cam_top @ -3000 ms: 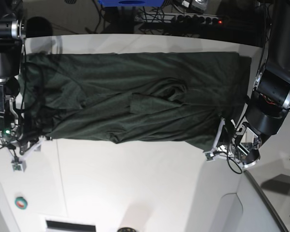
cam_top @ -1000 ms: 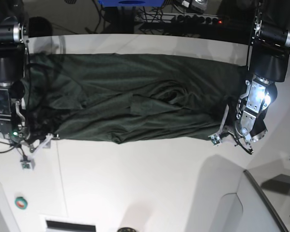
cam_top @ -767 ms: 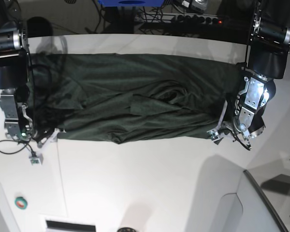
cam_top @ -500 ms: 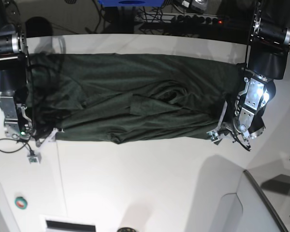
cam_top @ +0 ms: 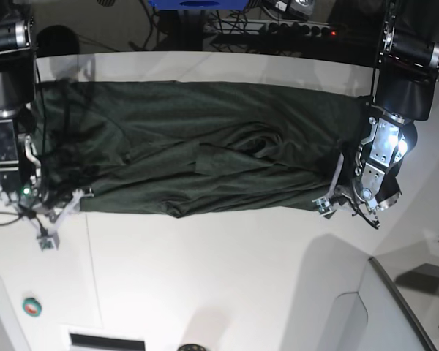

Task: Layout the t-shirt on the table in an organized manner, then fold the t-shirt properly
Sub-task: 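Regrasp the shirt end with the right gripper near the table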

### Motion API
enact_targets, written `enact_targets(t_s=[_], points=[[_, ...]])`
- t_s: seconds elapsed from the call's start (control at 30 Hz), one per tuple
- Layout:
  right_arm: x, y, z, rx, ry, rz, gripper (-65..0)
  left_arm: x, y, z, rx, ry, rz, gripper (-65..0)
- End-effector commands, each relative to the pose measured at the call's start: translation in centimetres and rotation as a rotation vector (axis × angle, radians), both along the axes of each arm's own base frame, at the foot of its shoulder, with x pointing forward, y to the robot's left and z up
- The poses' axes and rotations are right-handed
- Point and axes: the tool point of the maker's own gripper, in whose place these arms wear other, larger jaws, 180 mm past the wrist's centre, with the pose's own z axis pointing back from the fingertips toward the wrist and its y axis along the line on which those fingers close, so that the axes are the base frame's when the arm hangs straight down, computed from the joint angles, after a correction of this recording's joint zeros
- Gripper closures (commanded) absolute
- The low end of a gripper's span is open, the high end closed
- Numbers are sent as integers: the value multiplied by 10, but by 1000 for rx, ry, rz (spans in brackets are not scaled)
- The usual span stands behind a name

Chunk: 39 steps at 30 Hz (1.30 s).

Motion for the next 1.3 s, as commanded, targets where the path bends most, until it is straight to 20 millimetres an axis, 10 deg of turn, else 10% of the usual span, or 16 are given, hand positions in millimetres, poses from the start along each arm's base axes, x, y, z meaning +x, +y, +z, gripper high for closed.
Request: enact_targets(t_s=[0.0, 0.13, 0.43, 0.8, 1.0, 1.27], points=[[7, -7, 10, -11, -21, -12, -333, 13, 9, 15, 22, -42, 7, 0], [-5, -8, 1, -14, 32, -17, -324, 13, 9, 14, 23, -41, 8, 0], [-24, -10, -12, -20, 101, -21, -2, 12, 10, 13, 23, -38, 9, 0], [-55, -6, 7, -18, 85, -23, -74, 12, 10, 13, 23, -38, 9, 0], [-16, -37, 58, -55, -52, -71, -290, 13, 9, 14, 23, -41, 8, 0], [41, -67, 19, -27, 35, -148, -335, 13, 10, 14, 23, -39, 10, 0]])
